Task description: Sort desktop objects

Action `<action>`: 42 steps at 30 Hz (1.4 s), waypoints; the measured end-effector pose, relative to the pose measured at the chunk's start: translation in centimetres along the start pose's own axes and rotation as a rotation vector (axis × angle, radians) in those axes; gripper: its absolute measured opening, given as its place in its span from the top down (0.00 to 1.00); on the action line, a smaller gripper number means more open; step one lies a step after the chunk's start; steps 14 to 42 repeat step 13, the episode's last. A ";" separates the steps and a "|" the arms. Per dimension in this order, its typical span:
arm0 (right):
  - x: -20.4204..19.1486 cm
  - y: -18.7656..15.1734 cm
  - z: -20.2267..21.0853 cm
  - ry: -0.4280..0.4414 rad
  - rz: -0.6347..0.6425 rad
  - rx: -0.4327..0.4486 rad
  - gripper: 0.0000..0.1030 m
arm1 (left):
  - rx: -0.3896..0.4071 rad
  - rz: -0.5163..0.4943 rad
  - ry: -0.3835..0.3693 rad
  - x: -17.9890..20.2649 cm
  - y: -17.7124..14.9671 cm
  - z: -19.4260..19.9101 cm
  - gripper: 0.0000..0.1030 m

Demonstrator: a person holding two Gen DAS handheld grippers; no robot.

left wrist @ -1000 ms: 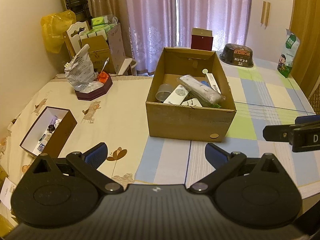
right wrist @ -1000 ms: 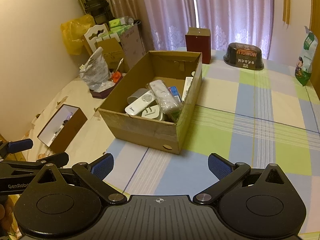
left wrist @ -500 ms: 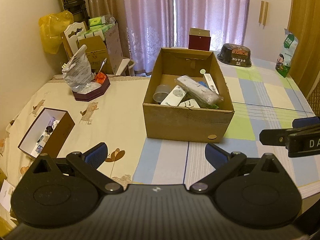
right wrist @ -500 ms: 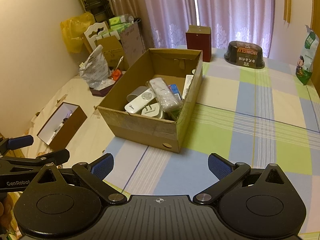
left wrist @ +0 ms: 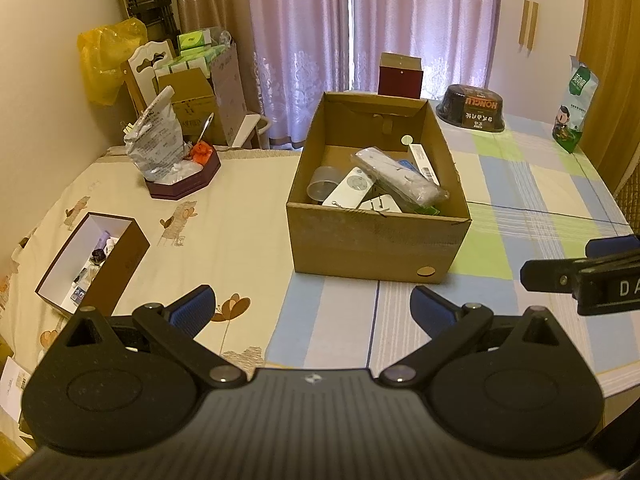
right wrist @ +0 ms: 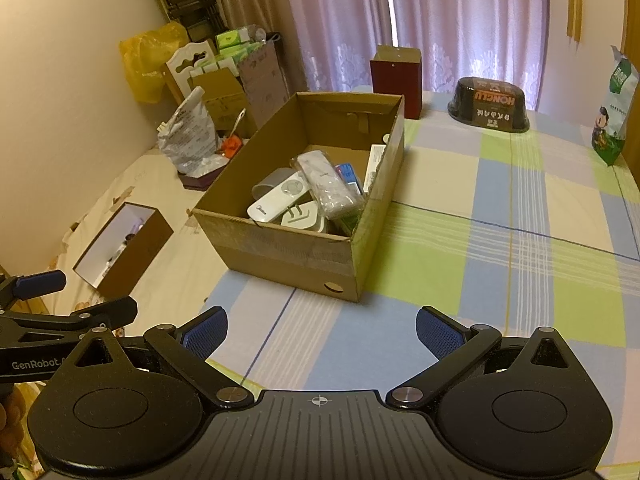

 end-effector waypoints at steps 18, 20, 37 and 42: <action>0.2 -0.3 -0.5 -0.002 -0.006 -0.010 0.00 | 0.005 0.011 -0.016 0.1 -0.2 -0.4 0.01; 0.2 -0.3 -0.5 -0.002 -0.006 -0.010 0.00 | 0.005 0.011 -0.016 0.1 -0.2 -0.4 0.01; 0.2 -0.3 -0.5 -0.002 -0.006 -0.010 0.00 | 0.005 0.011 -0.016 0.1 -0.2 -0.4 0.01; 0.2 -0.3 -0.5 -0.002 -0.006 -0.010 0.00 | 0.005 0.011 -0.016 0.1 -0.2 -0.4 0.01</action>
Point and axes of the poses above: each gripper's, at about its wrist camera, not at the fingertips, and z roughly against the way its jaws point, x to its right, y to its top, the point moved 10 cm from there along -z, roughly the way its jaws point, and after that the axes turned 11 degrees about -y, right-handed, at the moved point
